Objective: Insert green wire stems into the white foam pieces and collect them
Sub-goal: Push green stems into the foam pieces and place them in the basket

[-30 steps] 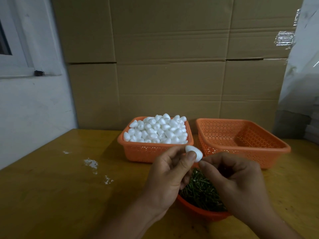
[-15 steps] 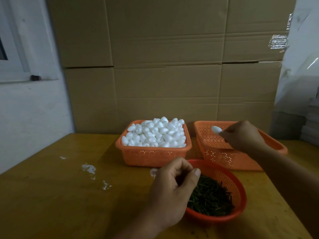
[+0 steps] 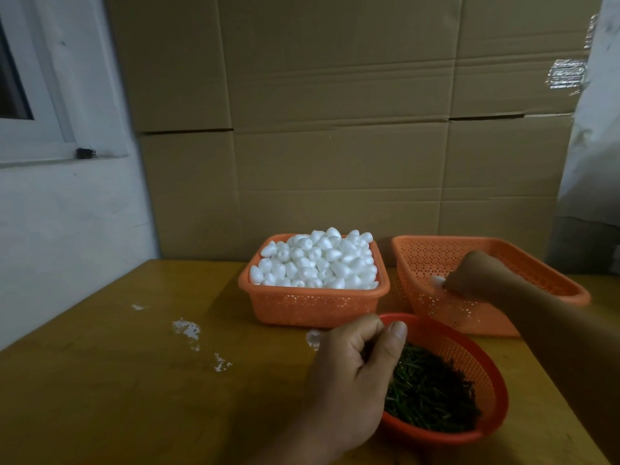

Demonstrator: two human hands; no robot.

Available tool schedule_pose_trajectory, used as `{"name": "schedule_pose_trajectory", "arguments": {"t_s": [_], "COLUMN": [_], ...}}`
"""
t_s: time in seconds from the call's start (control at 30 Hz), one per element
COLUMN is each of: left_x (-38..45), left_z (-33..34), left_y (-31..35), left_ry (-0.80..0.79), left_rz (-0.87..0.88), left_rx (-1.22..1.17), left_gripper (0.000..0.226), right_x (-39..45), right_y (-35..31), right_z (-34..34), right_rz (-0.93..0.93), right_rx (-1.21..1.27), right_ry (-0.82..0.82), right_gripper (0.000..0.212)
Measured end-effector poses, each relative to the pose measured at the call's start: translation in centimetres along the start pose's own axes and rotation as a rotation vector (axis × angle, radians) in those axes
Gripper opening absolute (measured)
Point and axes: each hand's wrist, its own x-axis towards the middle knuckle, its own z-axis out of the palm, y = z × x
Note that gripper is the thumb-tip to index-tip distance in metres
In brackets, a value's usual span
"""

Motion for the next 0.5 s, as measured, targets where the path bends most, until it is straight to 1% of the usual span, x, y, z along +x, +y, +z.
{"name": "schedule_pose_trajectory", "arguments": {"t_s": [0.1, 0.2, 0.3, 0.4, 0.5], "left_x": [0.0, 0.0, 0.0, -0.1, -0.1], "left_z": [0.0, -0.1, -0.1, -0.1, -0.3], "left_y": [0.0, 0.1, 0.3, 0.4, 0.4], "left_ry": [0.004, -0.005, -0.006, -0.010, -0.022], "left_rz": [0.001, 0.003, -0.007, -0.026, -0.025], "left_rx": [0.002, 0.006, -0.001, 0.001, -0.005], "left_gripper": [0.050, 0.049, 0.047, 0.045, 0.038], "right_x": [0.0, -0.6, -1.0, -2.1, -1.6], "right_y": [-0.4, -1.1, -1.4, -1.8, -1.4], "right_z": [-0.2, -0.7, -1.2, -1.3, -1.2], "right_rz": [0.015, 0.014, -0.023, -0.027, -0.038], "right_rx": [0.005, -0.066, -0.089, -0.133, -0.080], "right_ry": [0.002, -0.044, -0.079, -0.112, -0.110], "right_gripper": [0.047, 0.046, 0.030, 0.031, 0.029]}}
